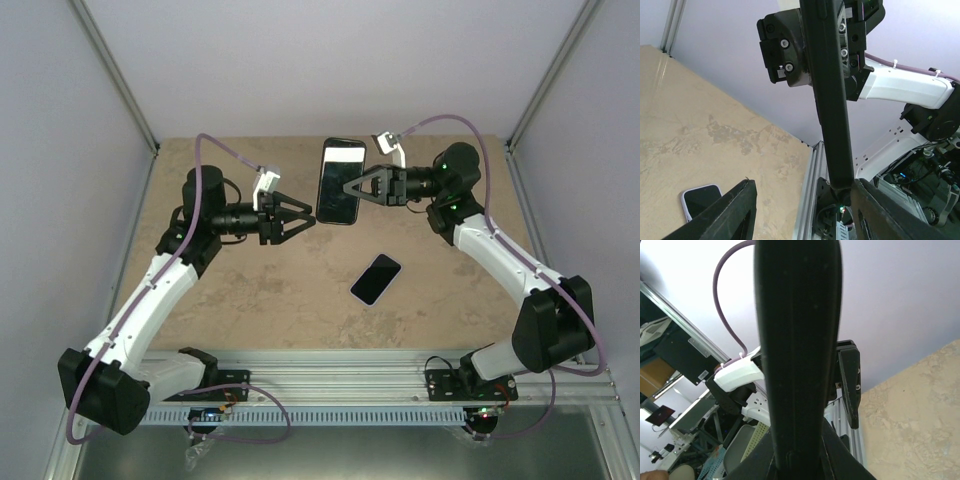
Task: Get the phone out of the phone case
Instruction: Remove the phone case from the phone.
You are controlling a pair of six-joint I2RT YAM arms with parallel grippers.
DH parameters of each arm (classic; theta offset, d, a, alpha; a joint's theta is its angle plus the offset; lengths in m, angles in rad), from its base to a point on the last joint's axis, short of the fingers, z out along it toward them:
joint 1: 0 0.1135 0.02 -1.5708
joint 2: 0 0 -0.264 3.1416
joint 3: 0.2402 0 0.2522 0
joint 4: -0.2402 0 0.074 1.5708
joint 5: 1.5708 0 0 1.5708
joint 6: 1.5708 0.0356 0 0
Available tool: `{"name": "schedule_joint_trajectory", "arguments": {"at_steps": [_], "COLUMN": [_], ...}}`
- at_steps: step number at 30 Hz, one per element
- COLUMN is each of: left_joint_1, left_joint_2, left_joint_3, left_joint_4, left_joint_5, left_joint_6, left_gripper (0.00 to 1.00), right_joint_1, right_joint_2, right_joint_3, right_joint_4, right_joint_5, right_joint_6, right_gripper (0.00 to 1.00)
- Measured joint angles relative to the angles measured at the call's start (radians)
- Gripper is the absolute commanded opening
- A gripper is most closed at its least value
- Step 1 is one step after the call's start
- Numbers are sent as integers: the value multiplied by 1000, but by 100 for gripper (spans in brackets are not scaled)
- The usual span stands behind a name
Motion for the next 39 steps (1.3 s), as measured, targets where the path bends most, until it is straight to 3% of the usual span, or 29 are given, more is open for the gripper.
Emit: {"name": "schedule_joint_trajectory", "arguments": {"at_steps": [21, 39], "left_joint_1": [-18, -31], "left_joint_2": [25, 31], "left_joint_3": [-13, -14], "left_joint_4": [93, 85], "left_joint_5": [12, -5], "left_joint_6": [-69, -14], "left_gripper": [52, 42], "right_joint_1": [-6, -11], "right_joint_2": [2, 2], "right_joint_3": [-5, -33], "right_joint_4": [32, 111], "right_joint_5": [13, 16], "right_joint_6": [31, 90], "right_gripper": [0, 0]}}
